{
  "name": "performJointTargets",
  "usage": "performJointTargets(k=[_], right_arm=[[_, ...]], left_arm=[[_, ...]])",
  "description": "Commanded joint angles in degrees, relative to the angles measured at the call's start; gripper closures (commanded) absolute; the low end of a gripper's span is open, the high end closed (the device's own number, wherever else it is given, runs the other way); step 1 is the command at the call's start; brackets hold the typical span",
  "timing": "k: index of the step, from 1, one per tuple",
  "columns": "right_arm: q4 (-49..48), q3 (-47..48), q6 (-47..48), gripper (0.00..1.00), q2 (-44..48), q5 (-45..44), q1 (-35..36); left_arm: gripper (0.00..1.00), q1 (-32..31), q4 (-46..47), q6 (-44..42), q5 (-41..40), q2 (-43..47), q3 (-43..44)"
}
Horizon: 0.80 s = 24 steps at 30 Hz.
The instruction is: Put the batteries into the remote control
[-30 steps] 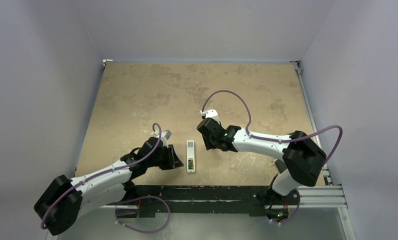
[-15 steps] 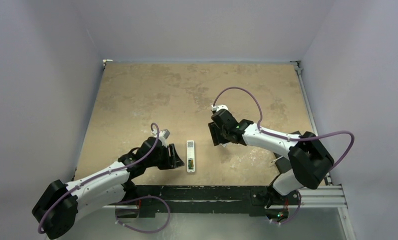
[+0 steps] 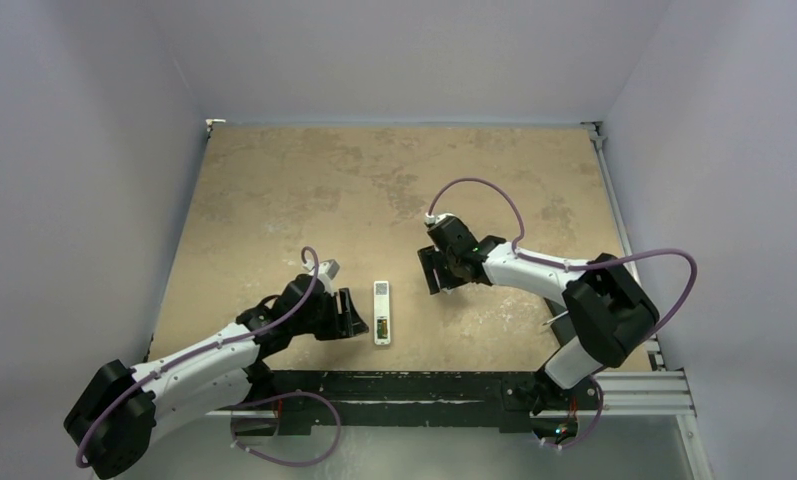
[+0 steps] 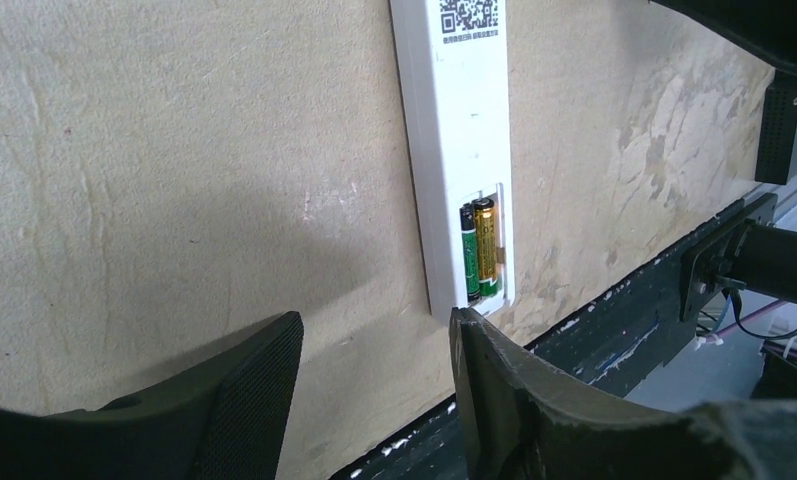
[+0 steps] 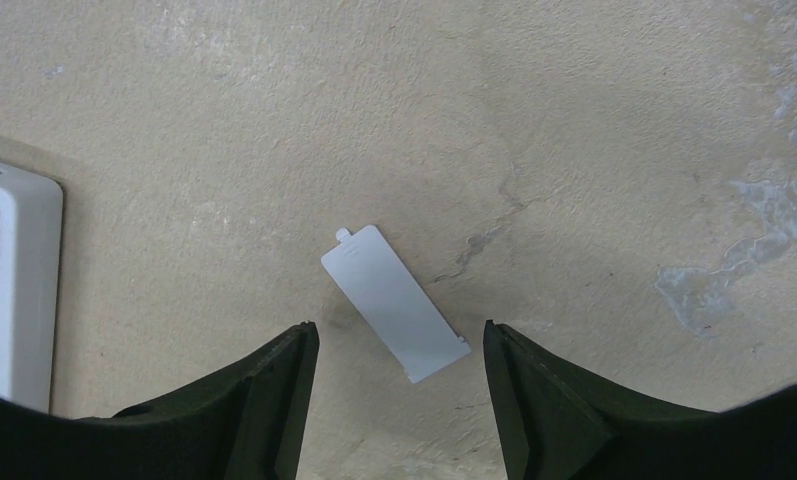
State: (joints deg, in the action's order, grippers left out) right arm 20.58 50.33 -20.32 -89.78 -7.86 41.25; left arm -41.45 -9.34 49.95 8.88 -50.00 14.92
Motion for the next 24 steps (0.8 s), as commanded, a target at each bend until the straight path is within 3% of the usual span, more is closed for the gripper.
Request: performJointTargets(k=[1, 16, 24], right_arm=[[-1.5, 0.9, 1.4, 0.3, -0.2, 1.1, -1.2], [-1.8, 1.1, 2.6, 0.3, -2.5, 3.8, -1.6], [-0.1, 1.1, 2.2, 0.37, -2.2, 1.9, -1.6]], left_arm=[[0.44, -0.3, -0.6, -0.8, -0.7, 0.8, 2.6], [0.42, -0.3, -2.0, -1.2, -1.0, 1.4, 3.1], [0.42, -0.2, -2.4, -1.2, -1.2, 2.1, 2.9]])
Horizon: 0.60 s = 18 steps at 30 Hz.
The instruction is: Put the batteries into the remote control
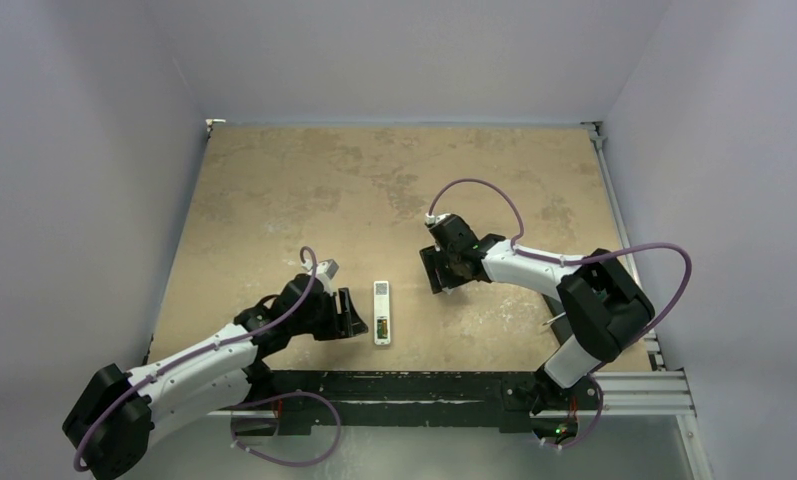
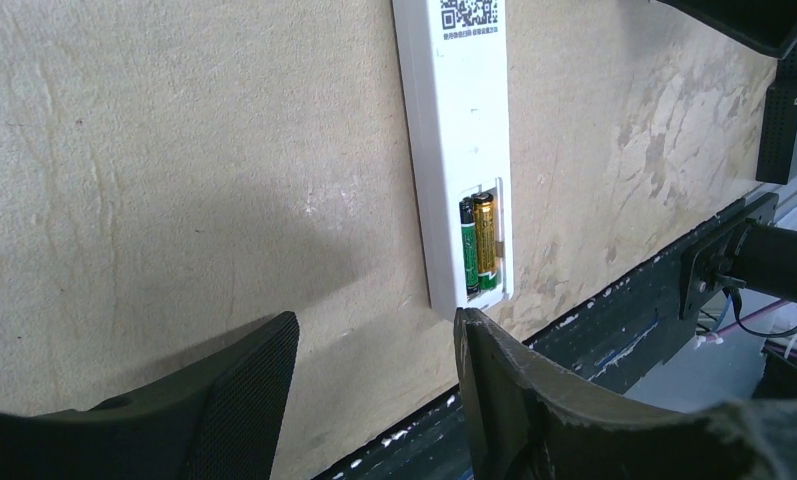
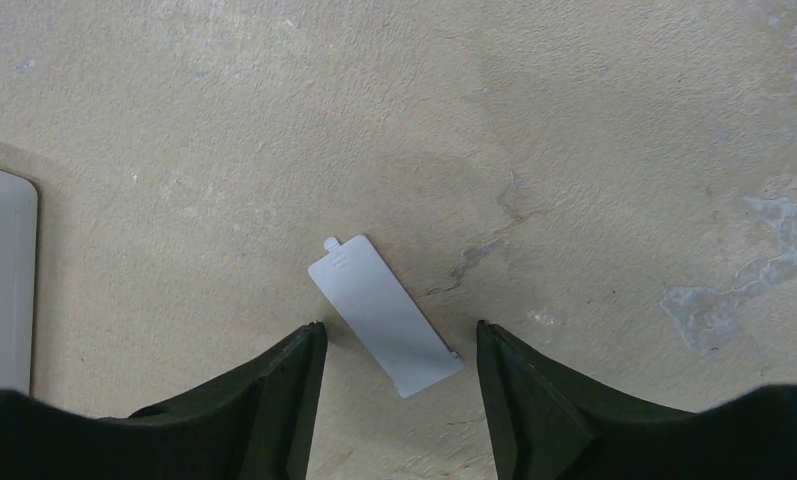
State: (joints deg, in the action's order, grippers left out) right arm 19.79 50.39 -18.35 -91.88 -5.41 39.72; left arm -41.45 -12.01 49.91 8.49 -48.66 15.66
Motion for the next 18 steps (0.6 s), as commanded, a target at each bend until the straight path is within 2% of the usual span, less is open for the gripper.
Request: performJointTargets(k=[1, 8, 18], right_arm=[[1.1, 0.9, 0.2, 0.37, -0.1, -1.6, -0.1], [0.9, -0.3, -0.1, 0.44, 0.1, -1.1, 0.0], [0.9, -1.0, -0.8, 0.48, 0.2, 0.0, 1.9]], left_arm=[[0.42, -0.3, 0.3, -1.1, -0.8, 0.8, 2.1], [0.41, -0.2, 0.3, -1.1, -0.7, 0.9, 2.0], [0.41, -0.3, 0.6, -1.0, -0.7, 0.9, 1.7]])
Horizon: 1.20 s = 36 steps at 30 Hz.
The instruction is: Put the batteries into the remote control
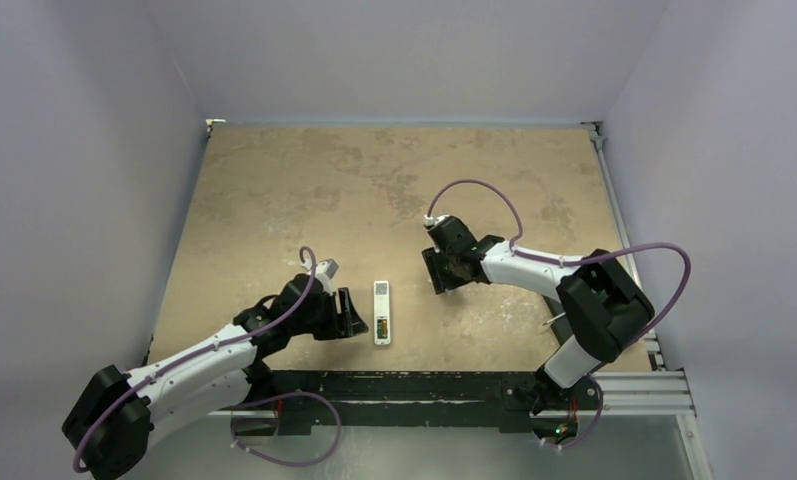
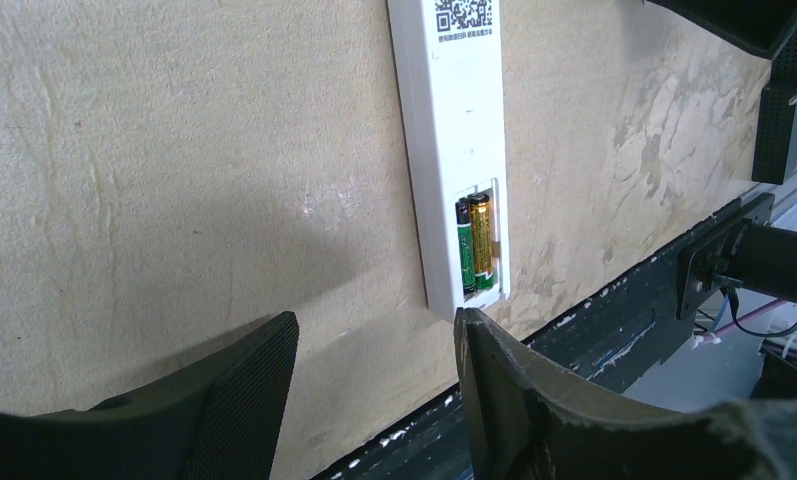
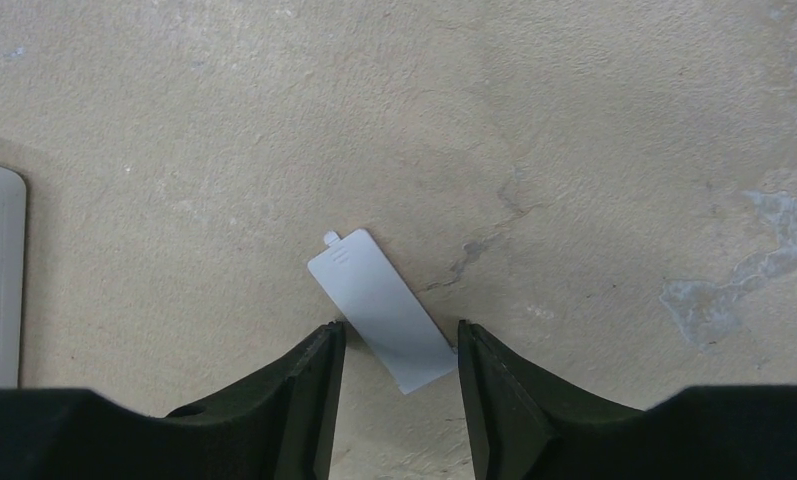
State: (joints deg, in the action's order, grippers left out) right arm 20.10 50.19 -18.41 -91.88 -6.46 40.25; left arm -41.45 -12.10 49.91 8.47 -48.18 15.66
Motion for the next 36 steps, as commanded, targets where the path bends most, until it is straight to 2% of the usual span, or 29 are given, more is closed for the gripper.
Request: performJointTargets(k=[1, 24, 36], right_arm=[[0.7, -0.8, -0.8, 0.48, 0.1, 0.8, 1.6], [2.5, -1.3, -4.0, 0.61, 0.6, -2.1, 5.0], [4.3, -0.1, -5.5, 0.76, 2.2, -3.8, 6.5]], left_arm=[[0.41, -0.3, 0.7, -0.9, -0.7, 0.5, 1.7], [0.41, -0.2, 0.3, -0.9, -0.7, 1.1, 1.7], [0.41, -0.2, 0.3, -0.8, -0.6, 1.0, 1.9]])
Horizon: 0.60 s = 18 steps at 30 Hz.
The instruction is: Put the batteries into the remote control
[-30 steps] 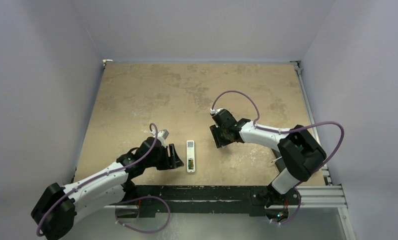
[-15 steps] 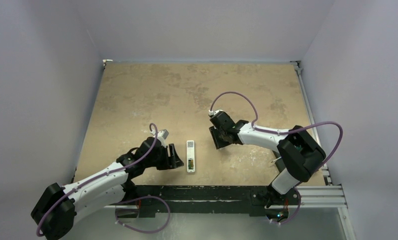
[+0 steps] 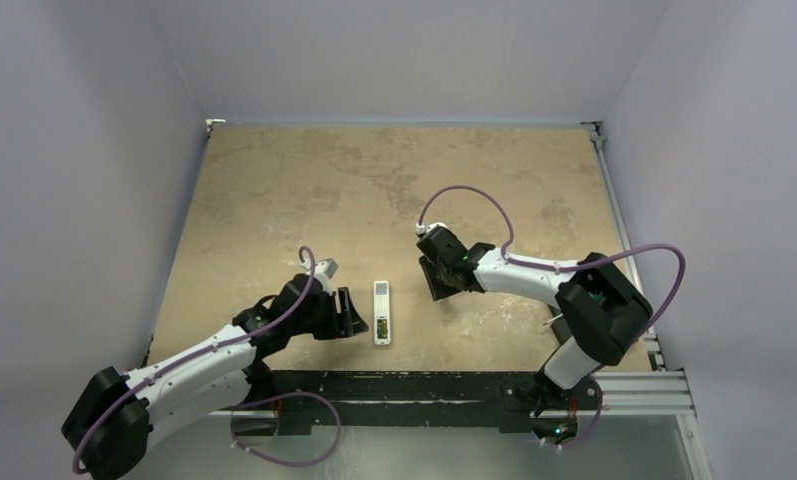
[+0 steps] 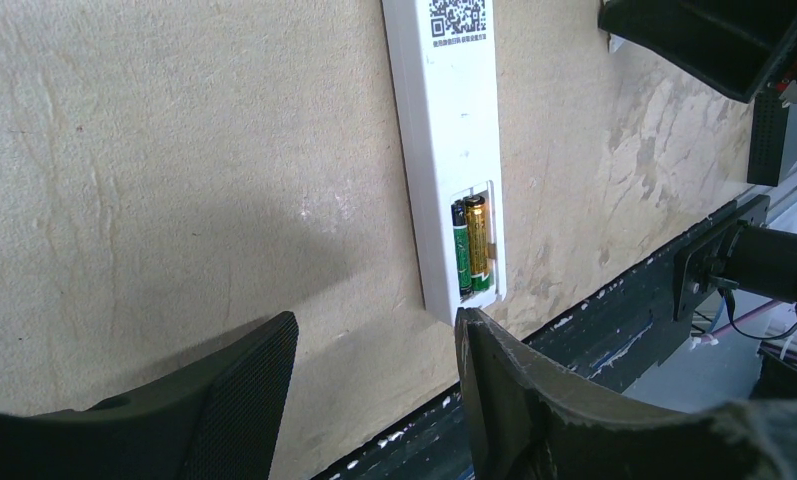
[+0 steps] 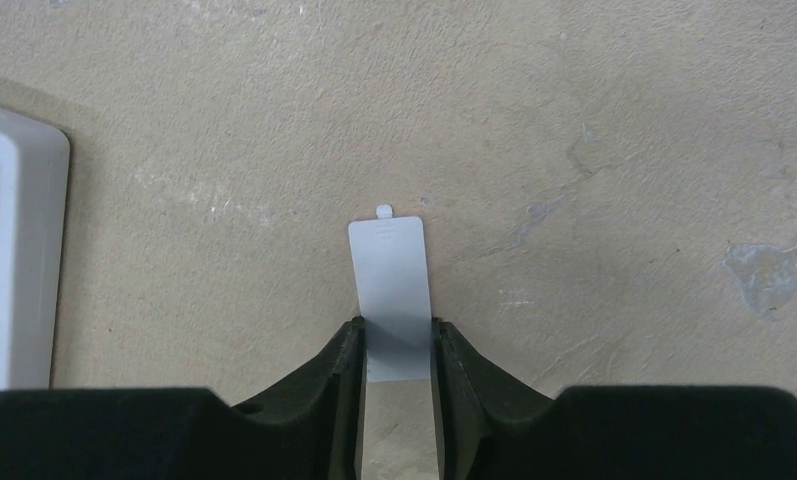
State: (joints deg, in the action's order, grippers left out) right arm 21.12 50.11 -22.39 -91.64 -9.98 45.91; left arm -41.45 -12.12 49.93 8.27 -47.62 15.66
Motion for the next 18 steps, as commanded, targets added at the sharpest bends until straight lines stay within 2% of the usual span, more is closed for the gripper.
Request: performJointTargets(k=[1, 18], right_arm=[[3.5, 0.1, -1.7, 0.77, 2.4, -0.4, 0.9], [6.2, -0.9, -5.5, 0.79, 11.6, 0.0, 5.5]], left_arm=[[0.41, -0.2, 0.3, -0.9, -0.4, 0.4, 1.9], [0.41, -0.3, 1.7, -1.5, -0.7, -3.4, 5.2]])
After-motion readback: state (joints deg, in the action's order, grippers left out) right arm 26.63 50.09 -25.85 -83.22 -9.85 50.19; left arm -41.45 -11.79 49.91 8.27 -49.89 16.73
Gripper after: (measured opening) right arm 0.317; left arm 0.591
